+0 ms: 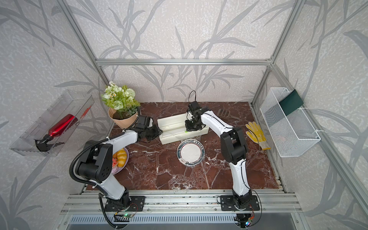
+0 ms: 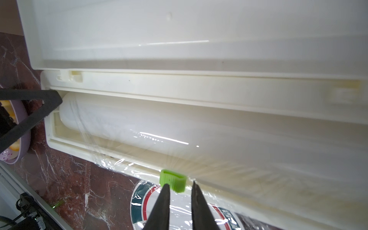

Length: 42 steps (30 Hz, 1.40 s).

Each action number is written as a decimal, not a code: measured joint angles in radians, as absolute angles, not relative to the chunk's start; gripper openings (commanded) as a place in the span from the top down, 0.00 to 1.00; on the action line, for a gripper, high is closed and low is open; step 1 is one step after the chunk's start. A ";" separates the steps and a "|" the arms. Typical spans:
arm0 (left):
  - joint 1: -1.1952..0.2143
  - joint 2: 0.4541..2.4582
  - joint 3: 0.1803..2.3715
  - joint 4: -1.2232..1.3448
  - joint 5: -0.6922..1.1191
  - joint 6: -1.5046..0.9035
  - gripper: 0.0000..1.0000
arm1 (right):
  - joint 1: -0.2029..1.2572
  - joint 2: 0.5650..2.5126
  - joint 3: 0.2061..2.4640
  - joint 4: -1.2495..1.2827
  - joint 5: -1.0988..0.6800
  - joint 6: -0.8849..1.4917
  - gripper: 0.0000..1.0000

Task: Wrap the plate with plastic wrap
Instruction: Tear off the plastic wrap from the plastic wrap cutting box.

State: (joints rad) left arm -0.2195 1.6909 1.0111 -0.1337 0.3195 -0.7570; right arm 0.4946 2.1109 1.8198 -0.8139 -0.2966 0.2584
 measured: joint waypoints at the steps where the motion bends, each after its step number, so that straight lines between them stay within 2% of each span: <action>1: -0.220 1.691 1.011 -0.134 0.319 -0.757 0.90 | 0.495 2.112 1.820 -0.813 -0.297 0.258 0.80; 16: -0.219 1.692 1.011 -0.133 0.324 -0.761 0.90 | 0.493 2.128 1.820 -0.804 -0.334 0.267 0.85; 42: -0.215 1.694 1.011 -0.130 0.343 -0.764 0.90 | 0.585 2.165 1.840 -0.729 -0.400 0.374 0.85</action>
State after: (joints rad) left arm -0.2150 1.6943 1.0111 -0.1303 0.3428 -0.7643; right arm 0.5846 2.1647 1.8404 -0.7292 -0.3996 0.3740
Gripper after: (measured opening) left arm 0.259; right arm 0.146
